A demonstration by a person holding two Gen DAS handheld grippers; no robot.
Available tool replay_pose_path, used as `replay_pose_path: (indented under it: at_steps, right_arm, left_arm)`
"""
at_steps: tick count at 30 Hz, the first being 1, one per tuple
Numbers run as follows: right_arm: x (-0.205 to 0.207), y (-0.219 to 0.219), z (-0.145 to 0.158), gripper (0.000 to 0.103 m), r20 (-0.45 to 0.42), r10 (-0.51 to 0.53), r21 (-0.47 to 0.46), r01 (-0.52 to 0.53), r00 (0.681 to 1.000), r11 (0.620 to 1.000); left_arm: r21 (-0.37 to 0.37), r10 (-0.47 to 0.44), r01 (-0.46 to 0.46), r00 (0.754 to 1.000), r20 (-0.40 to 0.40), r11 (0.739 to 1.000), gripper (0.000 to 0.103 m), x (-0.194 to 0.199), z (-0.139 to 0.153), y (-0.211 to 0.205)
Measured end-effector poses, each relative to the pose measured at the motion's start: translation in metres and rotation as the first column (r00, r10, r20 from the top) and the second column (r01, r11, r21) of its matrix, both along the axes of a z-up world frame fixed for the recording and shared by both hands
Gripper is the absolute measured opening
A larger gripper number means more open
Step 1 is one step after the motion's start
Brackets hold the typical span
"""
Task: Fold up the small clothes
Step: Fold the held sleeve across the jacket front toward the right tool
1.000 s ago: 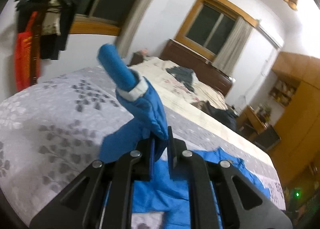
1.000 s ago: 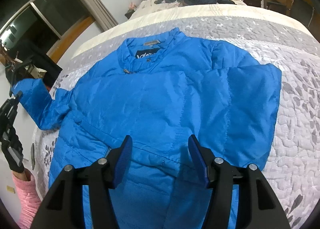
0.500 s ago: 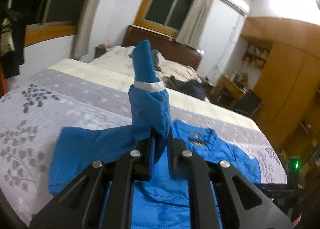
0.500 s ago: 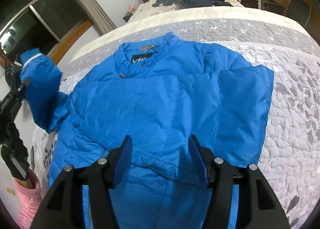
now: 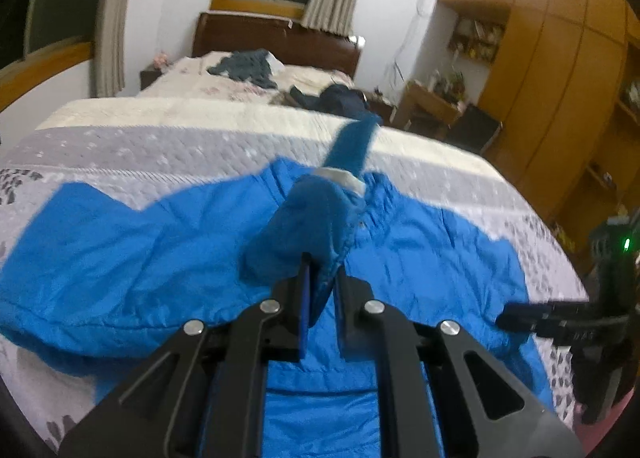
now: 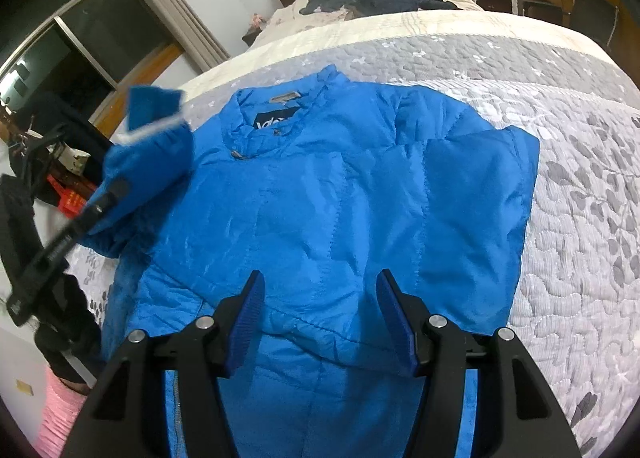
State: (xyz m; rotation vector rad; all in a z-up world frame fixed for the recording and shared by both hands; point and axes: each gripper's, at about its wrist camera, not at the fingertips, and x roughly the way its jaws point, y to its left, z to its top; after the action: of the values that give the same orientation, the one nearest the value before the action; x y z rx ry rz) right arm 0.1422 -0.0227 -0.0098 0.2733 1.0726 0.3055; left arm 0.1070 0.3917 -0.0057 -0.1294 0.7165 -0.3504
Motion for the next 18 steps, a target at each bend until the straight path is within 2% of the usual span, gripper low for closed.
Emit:
replay_pose_path:
  at_steps: [5, 9, 12, 16, 18]
  right_arm:
    - [0.001, -0.003, -0.002, 0.059, -0.006, -0.009, 0.001, 0.009, 1.0, 1.0]
    - [0.002, -0.002, -0.003, 0.059, -0.011, -0.005, 0.003, 0.005, 1.0, 1.0]
    - [0.002, -0.002, -0.003, 0.059, -0.01, -0.001, 0.006, 0.001, 1.0, 1.0]
    - [0.002, -0.003, -0.003, 0.059, -0.008, -0.002, 0.019, 0.002, 1.0, 1.0]
    - [0.001, -0.003, -0.001, 0.059, -0.009, 0.004, 0.044, -0.003, 1.0, 0.999]
  left_arm:
    - [0.058, -0.114, 0.117, 0.992, -0.044, 0.991, 0.015, -0.004, -0.018, -0.022]
    - [0.052, -0.207, 0.213, 0.973, -0.099, 0.976, 0.02, -0.008, -0.03, -0.03]
    - [-0.017, -0.25, 0.25, 0.958, -0.141, 0.968, 0.038, -0.015, -0.03, -0.022]
    - [-0.104, -0.29, 0.278, 0.95, -0.114, 0.955, 0.041, -0.042, -0.011, -0.008]
    - [-0.108, -0.289, 0.281, 0.955, -0.066, 0.954, 0.046, -0.057, 0.006, 0.001]
